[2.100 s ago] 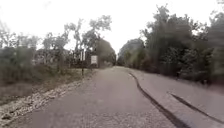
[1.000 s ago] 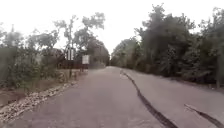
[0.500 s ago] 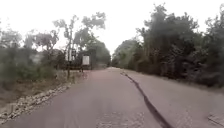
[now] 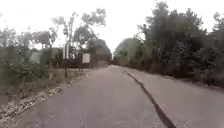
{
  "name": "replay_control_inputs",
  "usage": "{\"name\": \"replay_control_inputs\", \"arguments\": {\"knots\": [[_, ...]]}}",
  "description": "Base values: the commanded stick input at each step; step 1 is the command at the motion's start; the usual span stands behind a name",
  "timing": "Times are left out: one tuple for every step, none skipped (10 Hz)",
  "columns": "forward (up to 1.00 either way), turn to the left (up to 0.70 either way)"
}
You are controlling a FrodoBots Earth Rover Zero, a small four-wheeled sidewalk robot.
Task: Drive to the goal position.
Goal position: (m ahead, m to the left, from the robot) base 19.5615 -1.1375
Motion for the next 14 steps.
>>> {"name": "replay_control_inputs", "arguments": {"knots": [[0.85,0.0],[0.85,0.0],[0.85,0.0],[0.85,0.0],[0.85,0.0],[0.85,0.0],[0.85,0.0],[0.85,-0.19],[0.85,-0.31],[0.85,-0.34],[0.85,-0.34],[0.85,-0.22],[0.85,0.0],[0.85,0.0]]}}
